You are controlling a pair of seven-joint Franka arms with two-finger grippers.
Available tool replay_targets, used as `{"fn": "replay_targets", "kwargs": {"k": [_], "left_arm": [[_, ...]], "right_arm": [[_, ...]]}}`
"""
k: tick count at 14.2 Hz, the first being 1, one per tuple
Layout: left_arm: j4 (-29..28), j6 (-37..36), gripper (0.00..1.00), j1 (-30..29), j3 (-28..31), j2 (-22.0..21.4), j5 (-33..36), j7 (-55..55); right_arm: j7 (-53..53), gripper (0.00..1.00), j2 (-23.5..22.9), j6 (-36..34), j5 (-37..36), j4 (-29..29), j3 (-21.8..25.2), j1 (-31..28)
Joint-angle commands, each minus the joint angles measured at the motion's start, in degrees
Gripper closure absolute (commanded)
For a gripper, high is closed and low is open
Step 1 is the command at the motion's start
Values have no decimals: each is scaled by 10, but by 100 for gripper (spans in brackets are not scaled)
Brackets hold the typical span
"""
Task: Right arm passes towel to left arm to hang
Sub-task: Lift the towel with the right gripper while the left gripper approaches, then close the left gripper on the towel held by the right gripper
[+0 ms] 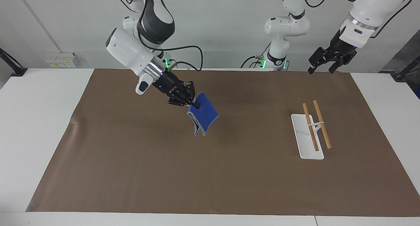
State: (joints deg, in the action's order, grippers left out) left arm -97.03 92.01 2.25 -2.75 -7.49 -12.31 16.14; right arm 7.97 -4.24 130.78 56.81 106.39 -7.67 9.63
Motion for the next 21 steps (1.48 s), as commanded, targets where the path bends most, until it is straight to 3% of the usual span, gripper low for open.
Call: {"fn": "replay_targets", "kwargs": {"k": [1, 4, 7, 11, 15, 18, 21], "left_arm": [[-85, 70, 0, 21, 5, -48, -53, 70], [-142, 140, 0, 36, 5, -72, -124, 146], [-160, 192, 0, 54, 3, -73, -186, 223], [-214, 317, 0, 89, 3, -85, -277, 290], [-266, 381, 0, 122, 2, -105, -336, 297], [-280, 463, 0, 163, 0, -105, -358, 344], [-283, 496, 0, 179, 0, -102, -377, 350]], "right_arm": [[48, 100, 17, -4, 95, 22, -9, -5], [82, 100, 36, 4, 164, 57, -9, 12], [119, 100, 43, 54, 228, 83, -9, 49], [165, 100, 43, 83, 320, 88, -9, 69], [202, 100, 45, 83, 417, 90, -9, 73], [232, 100, 49, 82, 471, 92, -9, 82], [252, 100, 52, 81, 508, 92, -10, 84]]}}
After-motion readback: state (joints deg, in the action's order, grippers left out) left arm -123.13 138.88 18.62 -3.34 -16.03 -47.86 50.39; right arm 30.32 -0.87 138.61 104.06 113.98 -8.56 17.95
